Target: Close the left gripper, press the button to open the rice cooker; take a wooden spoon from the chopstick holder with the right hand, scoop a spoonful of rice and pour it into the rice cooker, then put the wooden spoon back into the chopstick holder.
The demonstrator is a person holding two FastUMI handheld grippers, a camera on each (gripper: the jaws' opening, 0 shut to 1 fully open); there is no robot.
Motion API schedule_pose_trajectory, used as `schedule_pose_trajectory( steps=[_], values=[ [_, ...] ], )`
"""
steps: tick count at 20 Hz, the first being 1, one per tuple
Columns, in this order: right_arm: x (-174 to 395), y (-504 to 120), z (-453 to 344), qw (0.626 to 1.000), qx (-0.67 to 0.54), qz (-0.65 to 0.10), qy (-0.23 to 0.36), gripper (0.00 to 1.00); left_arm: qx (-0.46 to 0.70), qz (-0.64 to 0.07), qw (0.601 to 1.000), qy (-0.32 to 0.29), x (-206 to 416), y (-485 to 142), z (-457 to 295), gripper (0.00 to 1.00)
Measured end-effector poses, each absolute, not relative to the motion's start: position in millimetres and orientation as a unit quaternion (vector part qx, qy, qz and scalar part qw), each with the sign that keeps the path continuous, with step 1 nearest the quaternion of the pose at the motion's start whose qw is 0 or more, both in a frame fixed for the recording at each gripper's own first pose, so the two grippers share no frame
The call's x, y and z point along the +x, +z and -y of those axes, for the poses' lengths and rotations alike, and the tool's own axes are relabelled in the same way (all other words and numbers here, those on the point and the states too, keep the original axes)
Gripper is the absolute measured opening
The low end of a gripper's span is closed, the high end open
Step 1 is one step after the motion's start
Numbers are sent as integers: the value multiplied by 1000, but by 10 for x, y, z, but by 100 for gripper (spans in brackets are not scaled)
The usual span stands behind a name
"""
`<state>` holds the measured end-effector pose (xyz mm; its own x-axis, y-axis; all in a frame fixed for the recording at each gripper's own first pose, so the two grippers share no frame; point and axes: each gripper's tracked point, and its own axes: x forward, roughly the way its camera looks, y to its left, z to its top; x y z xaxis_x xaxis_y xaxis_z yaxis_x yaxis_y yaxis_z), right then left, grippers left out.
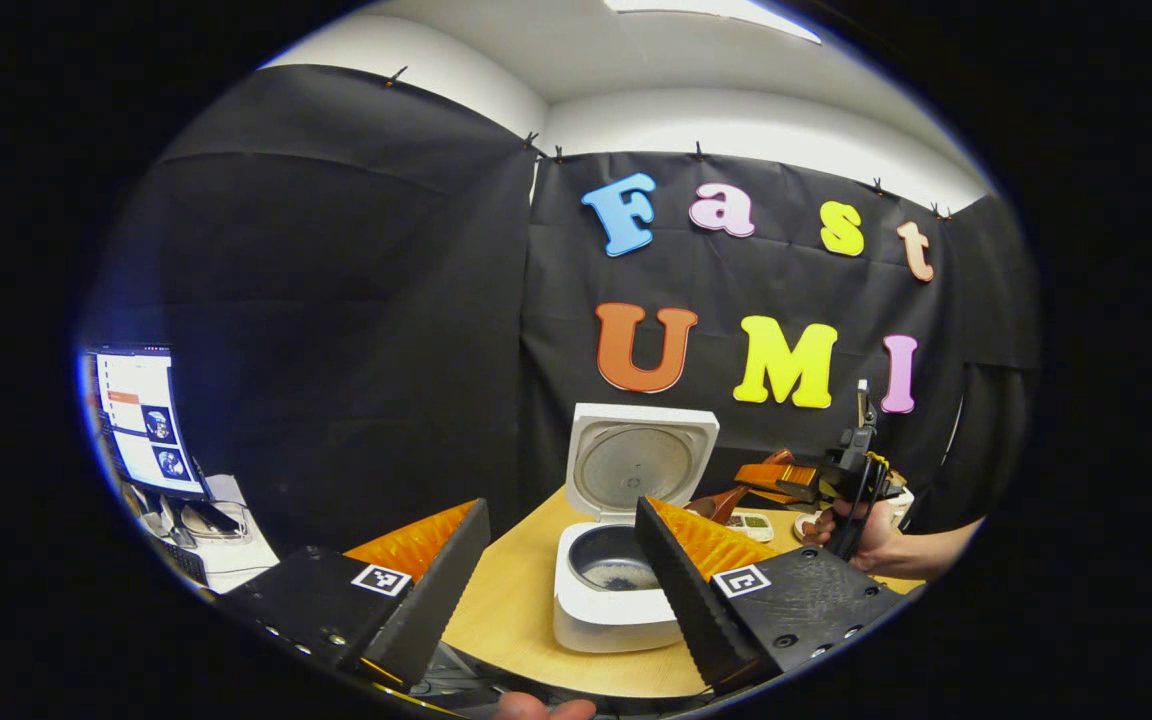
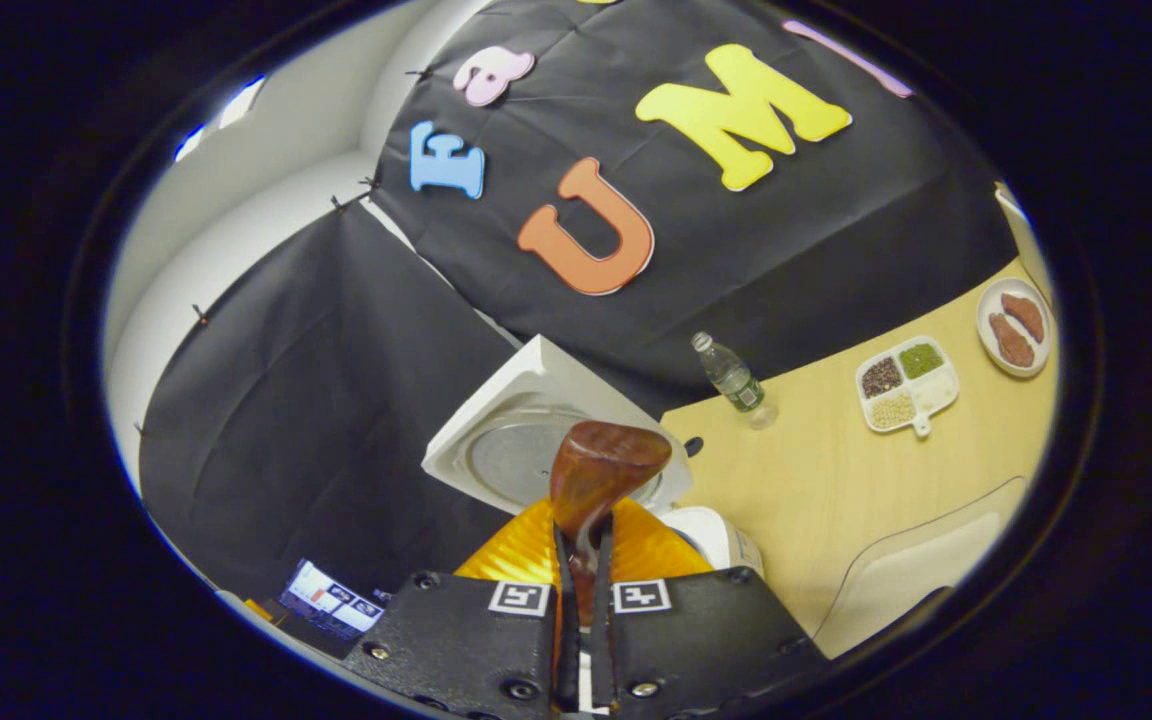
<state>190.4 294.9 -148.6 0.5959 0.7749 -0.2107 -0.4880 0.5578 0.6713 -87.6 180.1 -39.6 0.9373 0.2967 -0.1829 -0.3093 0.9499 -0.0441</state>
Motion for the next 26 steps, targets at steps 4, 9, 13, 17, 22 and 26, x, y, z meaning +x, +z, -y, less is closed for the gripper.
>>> schedule_pose_trajectory(
  steps=[4,9,13,17,22,26],
  values=[
    [2003,-1698,-3064,864,235,-262,360,10,-40,-83,983,160,-917,-389,-1903,94],
    [2054,-1827,-3138,878,180,-272,350,10,-43,-84,983,158,-908,-450,-1917,94],
    [2071,-1909,-3187,886,134,-275,348,10,-45,-86,983,159,-933,-484,-1961,94],
    [2051,-1926,-3277,891,84,-274,353,10,-46,-82,982,165,-964,-515,-2001,94],
    [2069,-1960,-3363,893,33,-274,356,10,-51,-86,981,167,-1041,-576,-2036,94],
    [2048,-1883,-3470,894,-30,-255,366,10,-55,-83,980,171,-1054,-581,-2080,94]
  ],
)
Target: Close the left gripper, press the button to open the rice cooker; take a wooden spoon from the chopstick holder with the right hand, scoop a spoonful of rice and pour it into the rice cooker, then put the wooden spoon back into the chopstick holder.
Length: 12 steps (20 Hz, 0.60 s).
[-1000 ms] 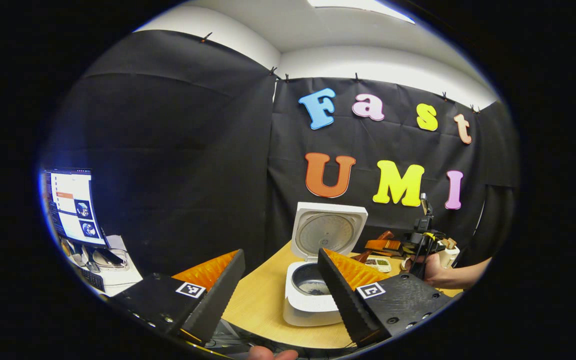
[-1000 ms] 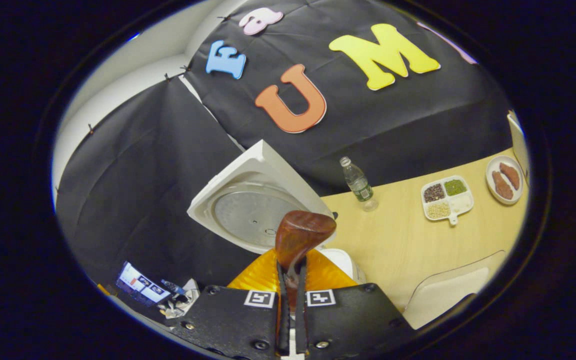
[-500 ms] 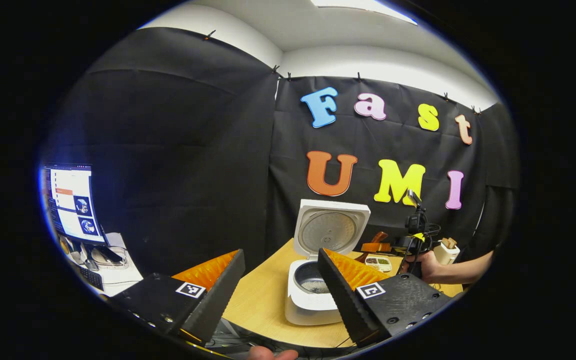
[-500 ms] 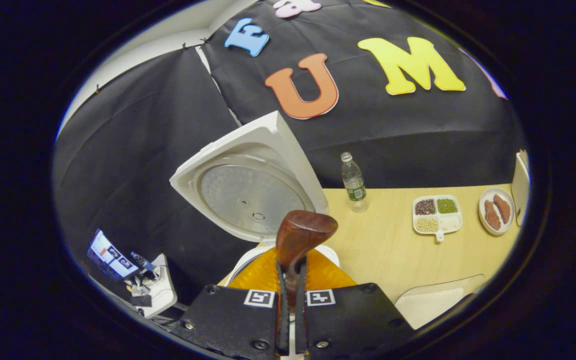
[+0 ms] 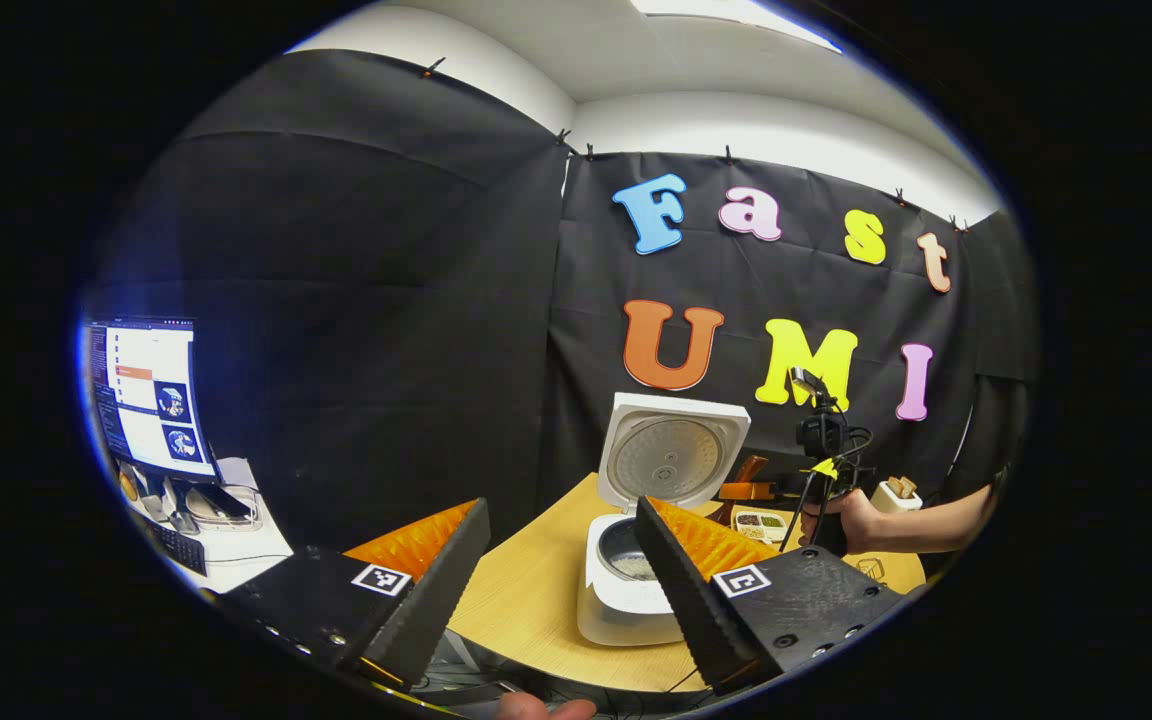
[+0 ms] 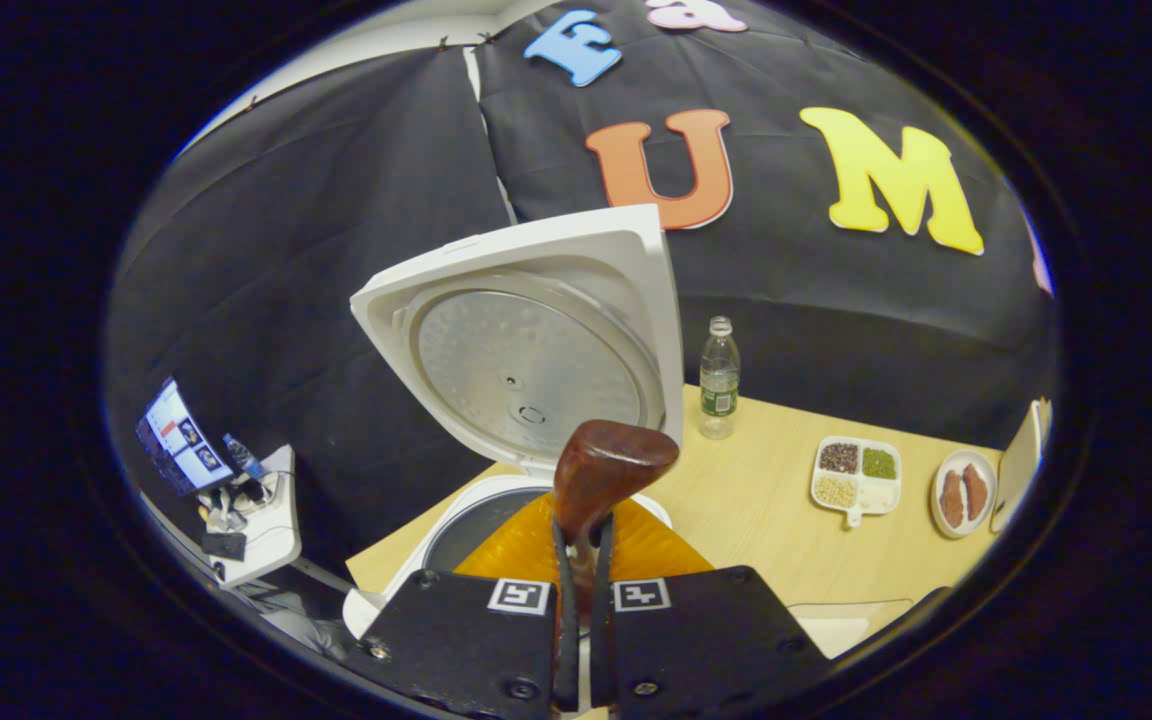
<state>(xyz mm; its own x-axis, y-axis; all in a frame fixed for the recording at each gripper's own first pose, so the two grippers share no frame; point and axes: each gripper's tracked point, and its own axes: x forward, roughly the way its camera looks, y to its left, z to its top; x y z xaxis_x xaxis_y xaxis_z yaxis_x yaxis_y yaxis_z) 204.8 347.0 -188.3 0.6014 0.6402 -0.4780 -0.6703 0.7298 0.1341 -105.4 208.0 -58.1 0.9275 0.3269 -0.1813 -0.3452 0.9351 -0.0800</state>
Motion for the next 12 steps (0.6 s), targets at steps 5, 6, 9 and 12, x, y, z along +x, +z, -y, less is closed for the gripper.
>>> schedule_pose_trajectory(
  steps=[5,6,9,12],
  values=[
    [1940,-1828,-3623,887,-103,-225,390,10,-58,-84,980,171,-1106,-624,-2070,94],
    [1925,-1826,-3641,886,-118,-218,393,10,-59,-84,980,171,-1099,-618,-2068,94],
    [1844,-1763,-3731,878,-168,-192,404,10,-61,-82,980,171,-1115,-644,-2080,94],
    [1741,-1710,-3833,865,-226,-156,420,10,-65,-81,980,171,-1140,-652,-2094,94]
  ],
)
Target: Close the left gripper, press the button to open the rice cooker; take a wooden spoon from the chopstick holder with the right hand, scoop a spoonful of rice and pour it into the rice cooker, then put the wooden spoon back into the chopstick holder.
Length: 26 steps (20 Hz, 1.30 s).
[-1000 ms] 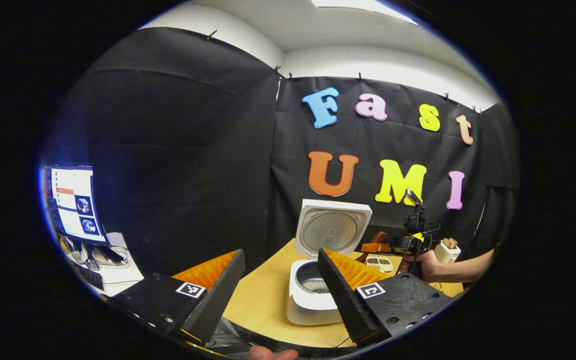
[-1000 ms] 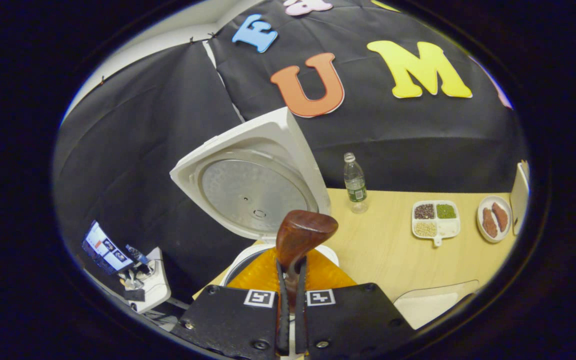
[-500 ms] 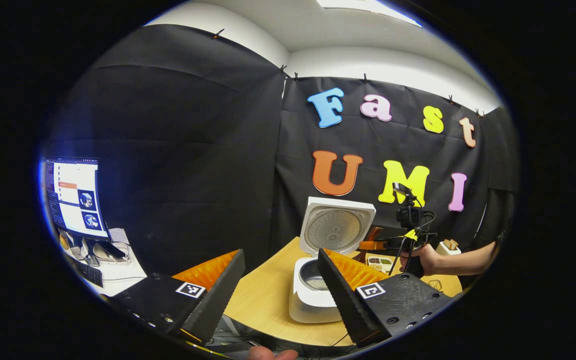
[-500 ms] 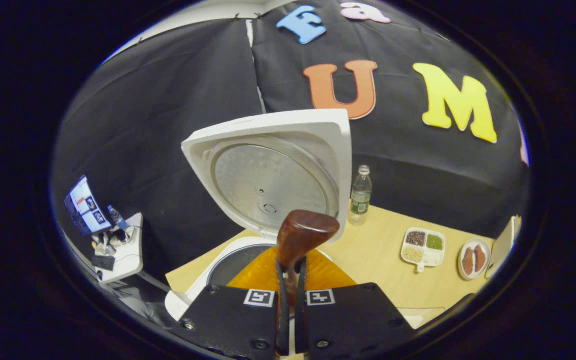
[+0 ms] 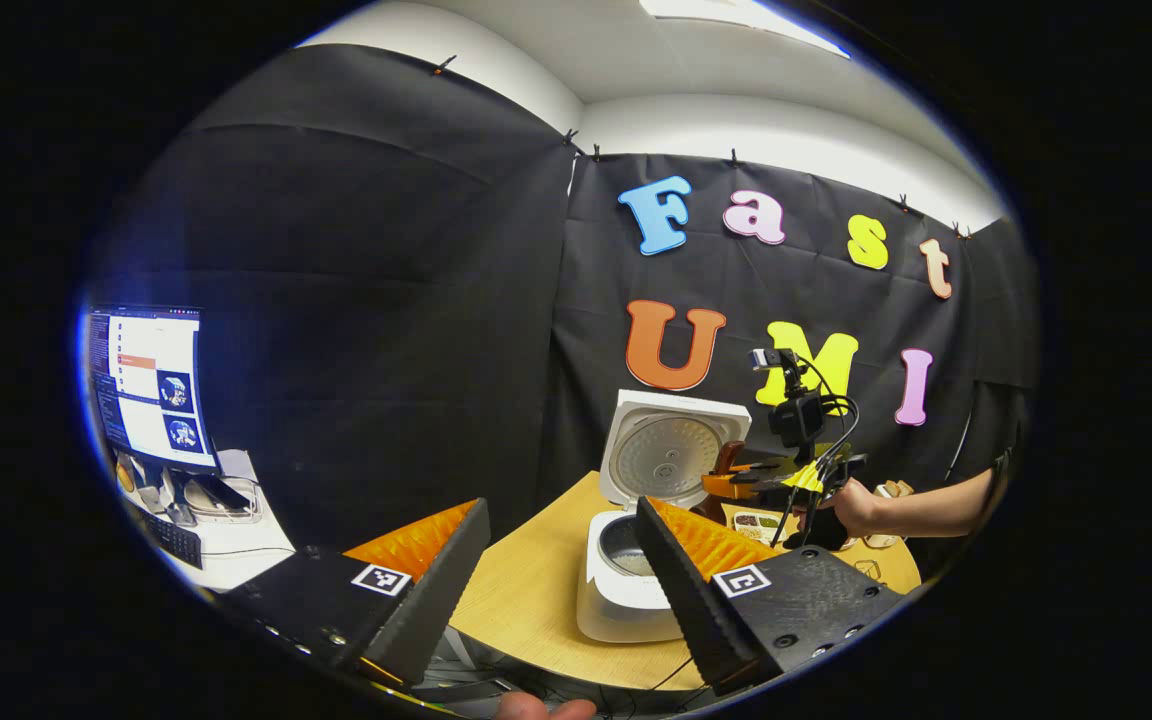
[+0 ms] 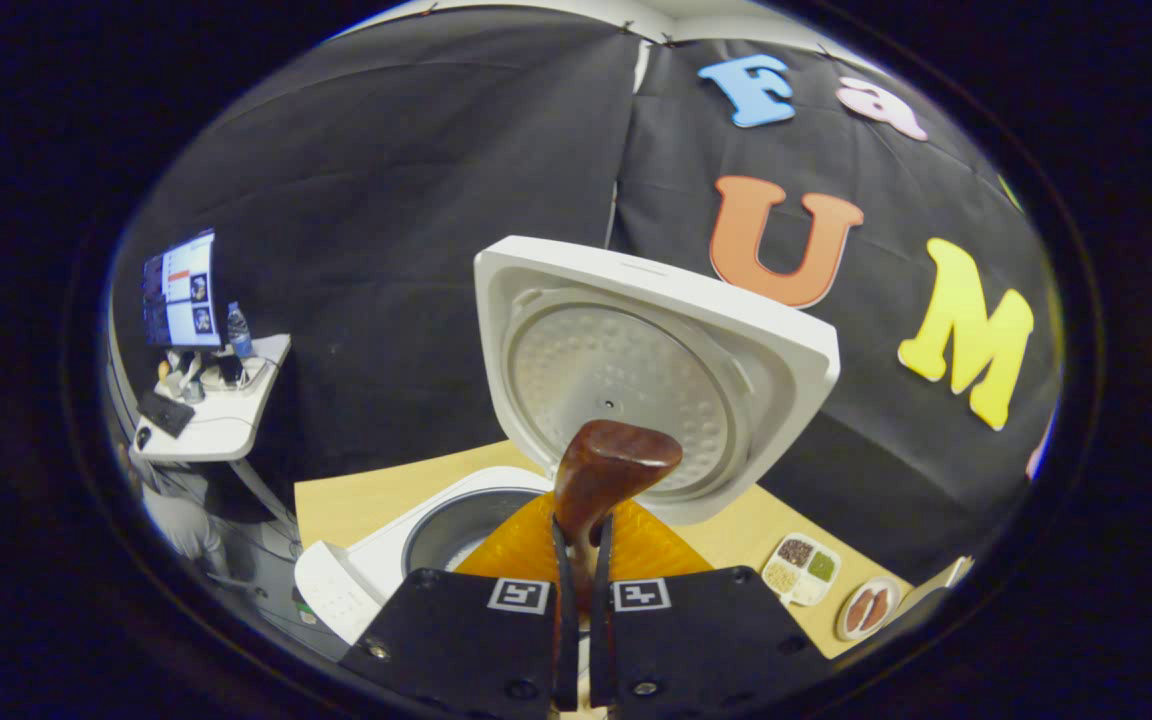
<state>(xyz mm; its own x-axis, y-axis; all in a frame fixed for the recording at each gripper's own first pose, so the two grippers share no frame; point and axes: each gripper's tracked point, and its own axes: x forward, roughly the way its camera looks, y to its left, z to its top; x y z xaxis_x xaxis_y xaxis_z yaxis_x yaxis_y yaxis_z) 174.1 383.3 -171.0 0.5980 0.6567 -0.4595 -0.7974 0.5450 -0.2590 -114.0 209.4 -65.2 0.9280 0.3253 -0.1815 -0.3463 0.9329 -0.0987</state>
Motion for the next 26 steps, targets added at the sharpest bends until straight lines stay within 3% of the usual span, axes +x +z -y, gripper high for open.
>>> schedule_pose_trajectory(
  steps=[9,17,26],
  values=[
    [1469,-1610,-3966,828,-333,-70,446,10,-67,-76,981,164,-1140,-630,-2004,94],
    [1423,-1289,-3695,872,-200,-97,437,10,-59,-75,986,135,-1050,-555,-1794,94],
    [1241,-615,-2664,911,-58,-79,401,10,-66,-69,992,88,-770,-495,-1278,94]
  ],
)
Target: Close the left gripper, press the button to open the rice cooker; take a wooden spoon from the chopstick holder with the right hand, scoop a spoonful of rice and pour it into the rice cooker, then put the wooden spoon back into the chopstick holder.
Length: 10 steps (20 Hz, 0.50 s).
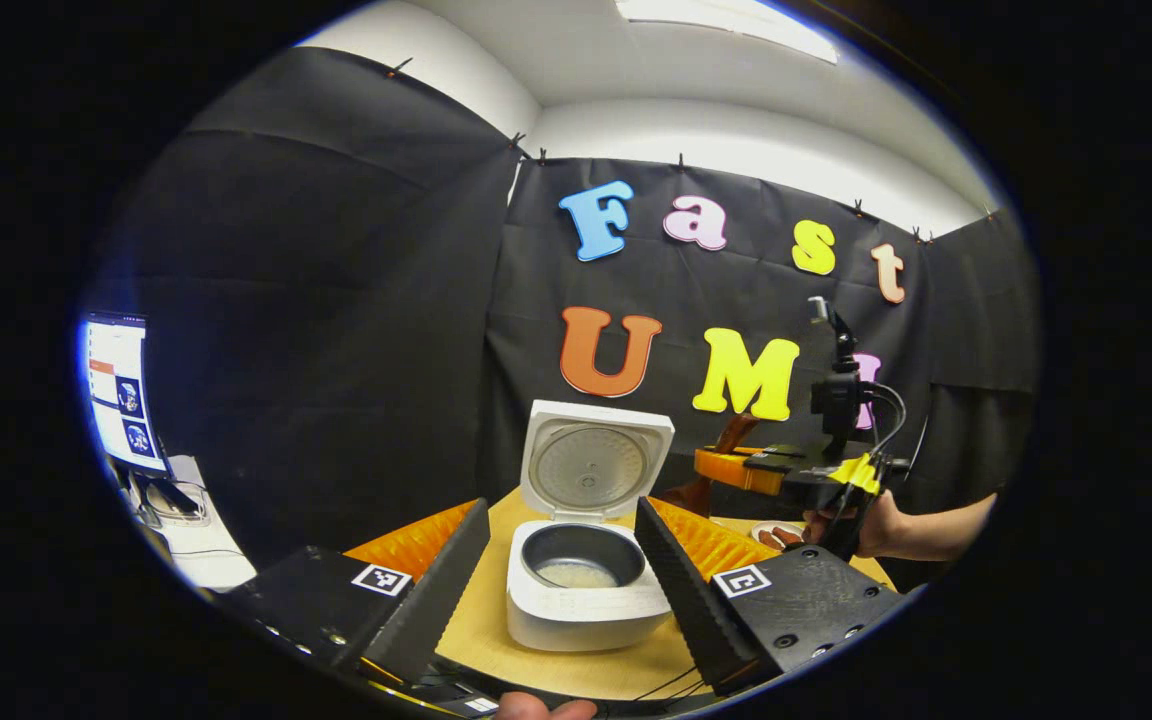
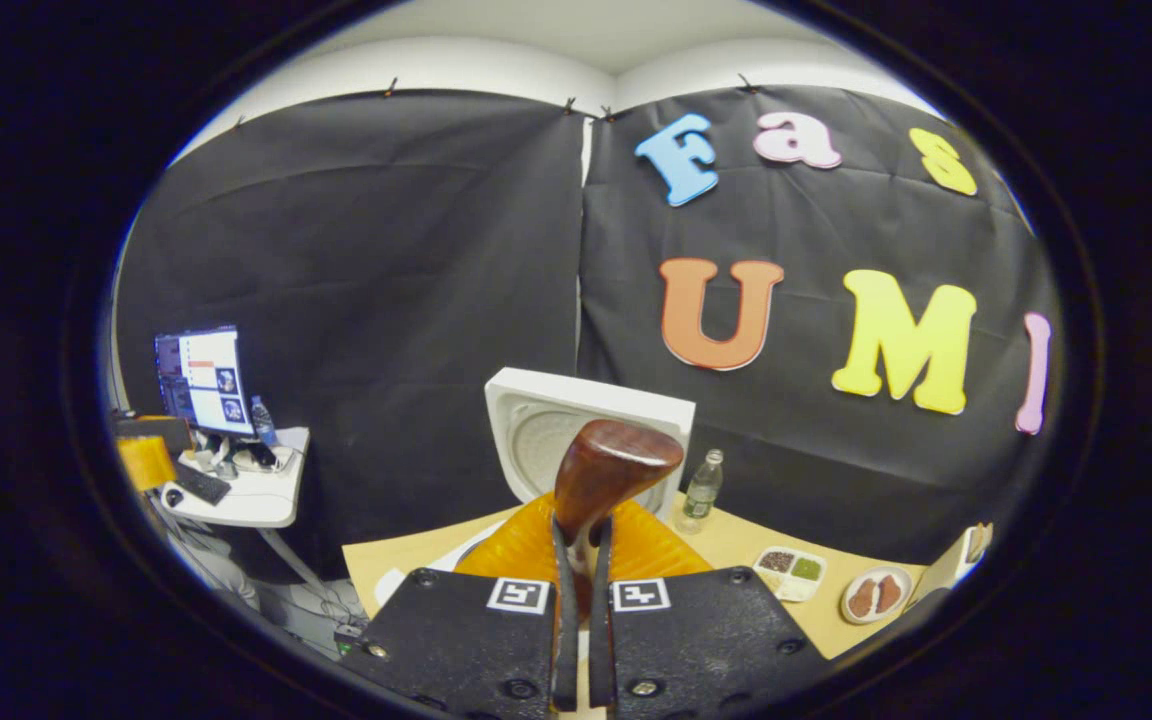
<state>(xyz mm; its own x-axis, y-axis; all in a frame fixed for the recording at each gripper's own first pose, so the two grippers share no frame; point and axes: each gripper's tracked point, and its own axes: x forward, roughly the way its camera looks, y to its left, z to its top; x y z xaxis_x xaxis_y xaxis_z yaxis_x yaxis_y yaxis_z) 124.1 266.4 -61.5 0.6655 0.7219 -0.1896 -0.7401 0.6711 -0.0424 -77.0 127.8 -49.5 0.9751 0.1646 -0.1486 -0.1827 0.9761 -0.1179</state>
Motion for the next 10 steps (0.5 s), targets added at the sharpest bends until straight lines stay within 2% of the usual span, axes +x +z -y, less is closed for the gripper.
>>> schedule_pose_trajectory(
  steps=[5,10],
  values=[
    [1328,-346,-1837,934,-1,-68,352,10,-62,-63,994,58,-562,-453,-891,94],
    [1415,-357,-881,954,45,-75,288,10,-61,-63,996,25,-326,-432,-495,94]
  ],
)
